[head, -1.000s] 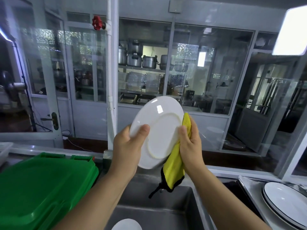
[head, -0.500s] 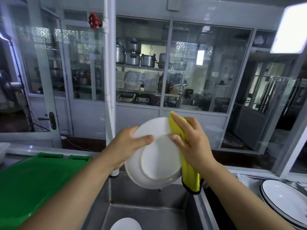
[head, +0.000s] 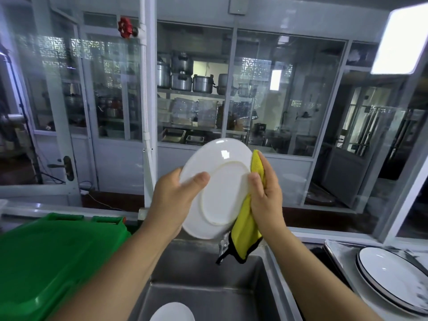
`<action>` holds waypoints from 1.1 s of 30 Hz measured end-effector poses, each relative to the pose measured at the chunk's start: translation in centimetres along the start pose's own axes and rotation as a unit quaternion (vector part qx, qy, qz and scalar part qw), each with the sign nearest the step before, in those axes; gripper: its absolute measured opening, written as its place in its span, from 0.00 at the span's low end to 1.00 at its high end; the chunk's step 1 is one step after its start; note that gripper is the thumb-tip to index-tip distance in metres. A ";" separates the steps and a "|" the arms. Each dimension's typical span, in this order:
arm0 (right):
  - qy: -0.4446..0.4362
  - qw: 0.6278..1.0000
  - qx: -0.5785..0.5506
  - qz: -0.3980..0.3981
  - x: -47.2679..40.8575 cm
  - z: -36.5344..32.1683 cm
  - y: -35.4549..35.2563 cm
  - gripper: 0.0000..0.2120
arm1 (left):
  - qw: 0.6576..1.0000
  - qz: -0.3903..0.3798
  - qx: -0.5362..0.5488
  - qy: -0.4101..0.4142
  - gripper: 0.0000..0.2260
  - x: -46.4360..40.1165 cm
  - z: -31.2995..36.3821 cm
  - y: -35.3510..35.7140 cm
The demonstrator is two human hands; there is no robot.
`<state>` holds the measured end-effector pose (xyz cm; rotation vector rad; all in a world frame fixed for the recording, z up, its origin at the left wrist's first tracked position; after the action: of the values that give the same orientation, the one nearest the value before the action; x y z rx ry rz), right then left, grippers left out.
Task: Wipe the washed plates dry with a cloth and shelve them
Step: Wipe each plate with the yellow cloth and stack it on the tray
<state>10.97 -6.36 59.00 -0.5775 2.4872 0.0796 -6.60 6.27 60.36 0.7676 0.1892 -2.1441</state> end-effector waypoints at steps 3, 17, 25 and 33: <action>0.084 0.990 -0.117 0.006 0.9 1.8 0.6 0.24 | 0.998 0.035 0.057 -0.003 0.09 0.2 -0.7 0.0; -0.171 0.960 0.216 -0.048 0.8 -4.6 0.9 0.25 | 0.984 -0.145 0.033 -0.098 0.13 -0.4 -2.6 0.7; -0.300 0.898 0.307 -0.093 1.5 -7.9 3.1 0.21 | 0.985 -0.125 0.053 -0.104 0.04 0.3 -2.3 1.4; -0.158 0.961 0.228 -0.009 2.7 -1.8 0.1 0.24 | 0.982 0.051 0.146 -0.111 0.05 -0.6 -3.3 -2.6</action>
<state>7.99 -7.68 58.99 -0.3560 2.0894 -0.3708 -6.72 9.61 57.77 0.6777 -0.2815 -2.1644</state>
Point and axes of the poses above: each hand's wrist, its own x-axis away from the middle knuckle, its own y-axis out of the palm, z = x × y, the point moved 10 cm from there along -x, towards the middle knuckle, and after that the axes turned 8 degrees about y, right-handed, at the moved point
